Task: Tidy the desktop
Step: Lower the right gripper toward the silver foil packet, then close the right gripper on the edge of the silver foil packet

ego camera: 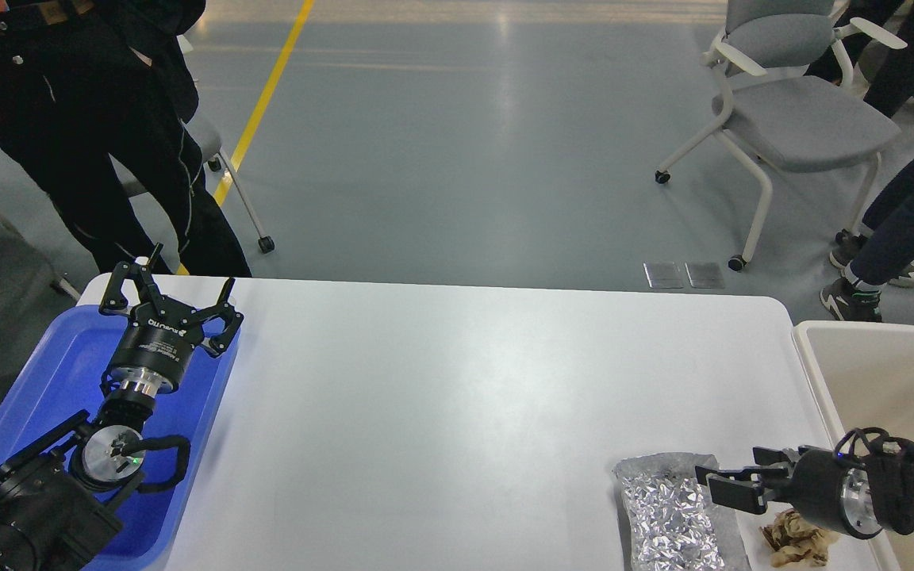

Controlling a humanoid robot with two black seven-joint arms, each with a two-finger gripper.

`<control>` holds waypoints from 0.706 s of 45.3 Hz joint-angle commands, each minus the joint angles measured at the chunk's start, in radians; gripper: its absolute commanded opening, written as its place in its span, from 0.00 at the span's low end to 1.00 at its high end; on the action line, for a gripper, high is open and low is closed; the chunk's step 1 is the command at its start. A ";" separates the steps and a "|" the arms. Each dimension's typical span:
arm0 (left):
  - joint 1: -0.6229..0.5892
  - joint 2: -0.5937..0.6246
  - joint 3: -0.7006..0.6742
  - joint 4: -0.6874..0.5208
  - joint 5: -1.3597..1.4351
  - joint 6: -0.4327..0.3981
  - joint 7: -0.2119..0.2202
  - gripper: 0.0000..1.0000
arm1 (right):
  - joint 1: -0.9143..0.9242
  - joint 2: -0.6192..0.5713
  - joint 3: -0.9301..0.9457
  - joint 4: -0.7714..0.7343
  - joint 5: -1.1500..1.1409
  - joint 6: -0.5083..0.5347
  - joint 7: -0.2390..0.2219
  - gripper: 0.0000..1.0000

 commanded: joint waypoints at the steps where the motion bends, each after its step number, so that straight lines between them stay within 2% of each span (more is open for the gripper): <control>1: 0.000 0.000 0.000 0.000 0.000 0.000 0.000 1.00 | 0.010 0.067 -0.082 -0.128 -0.021 -0.066 0.001 0.97; 14: 0.000 0.000 0.000 0.000 0.000 0.000 0.000 1.00 | -0.044 0.111 -0.085 -0.177 -0.006 -0.100 0.000 0.95; 19: 0.000 0.000 0.000 0.000 0.000 0.000 0.000 1.00 | -0.056 0.122 -0.085 -0.203 -0.007 -0.123 0.000 0.84; 26: 0.000 0.000 0.000 0.000 0.000 0.000 0.000 1.00 | -0.073 0.124 -0.085 -0.211 -0.007 -0.161 0.000 0.80; 30: 0.000 0.000 0.000 0.000 0.000 0.000 0.000 1.00 | -0.073 0.124 -0.085 -0.212 -0.007 -0.166 0.000 0.70; 31: 0.000 0.000 0.000 0.000 0.000 0.000 0.000 1.00 | -0.073 0.124 -0.085 -0.212 -0.006 -0.166 0.000 0.62; 32: 0.000 0.000 0.000 0.000 0.000 0.000 0.000 1.00 | -0.073 0.125 -0.085 -0.212 -0.006 -0.166 0.000 0.60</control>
